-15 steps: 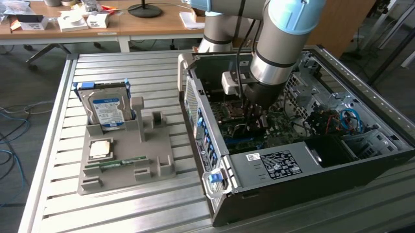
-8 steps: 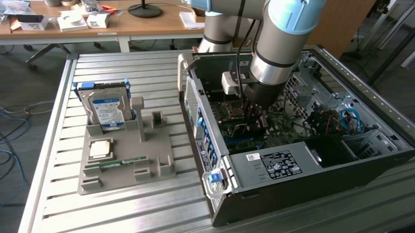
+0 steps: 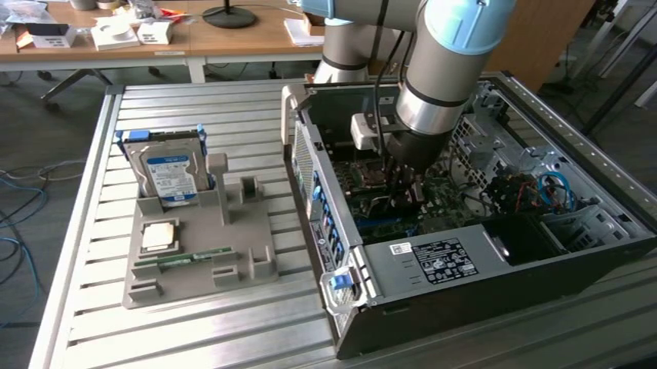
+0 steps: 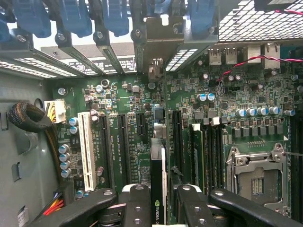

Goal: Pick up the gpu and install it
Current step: 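Insert the gpu into the slot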

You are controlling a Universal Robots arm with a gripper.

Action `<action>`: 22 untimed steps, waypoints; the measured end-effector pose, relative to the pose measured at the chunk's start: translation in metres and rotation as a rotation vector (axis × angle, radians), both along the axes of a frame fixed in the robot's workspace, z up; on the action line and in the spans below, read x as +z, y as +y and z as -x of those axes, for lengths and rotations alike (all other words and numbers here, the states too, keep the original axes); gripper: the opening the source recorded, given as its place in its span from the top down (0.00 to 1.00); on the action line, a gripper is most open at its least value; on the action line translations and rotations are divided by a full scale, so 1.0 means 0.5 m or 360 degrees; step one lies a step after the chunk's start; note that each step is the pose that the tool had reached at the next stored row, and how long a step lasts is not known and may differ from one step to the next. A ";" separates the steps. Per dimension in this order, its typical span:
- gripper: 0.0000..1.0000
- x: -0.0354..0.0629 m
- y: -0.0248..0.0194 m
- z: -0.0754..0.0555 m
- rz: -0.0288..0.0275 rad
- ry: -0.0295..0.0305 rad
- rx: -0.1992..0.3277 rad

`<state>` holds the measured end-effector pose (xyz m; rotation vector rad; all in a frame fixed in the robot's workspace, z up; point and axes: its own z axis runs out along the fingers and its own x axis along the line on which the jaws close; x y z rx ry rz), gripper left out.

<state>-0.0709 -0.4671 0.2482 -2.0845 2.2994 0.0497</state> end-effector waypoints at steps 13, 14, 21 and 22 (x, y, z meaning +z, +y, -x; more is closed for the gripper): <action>0.74 0.000 0.0000 0.000 0.00000 0.00000 0.0000; 0.74 0.000 0.0001 0.000 -0.00005 -0.00001 0.0000; 0.67 0.000 0.0000 0.000 0.00000 -0.00001 0.0000; 0.67 0.000 0.0000 0.000 0.00001 0.00000 0.0000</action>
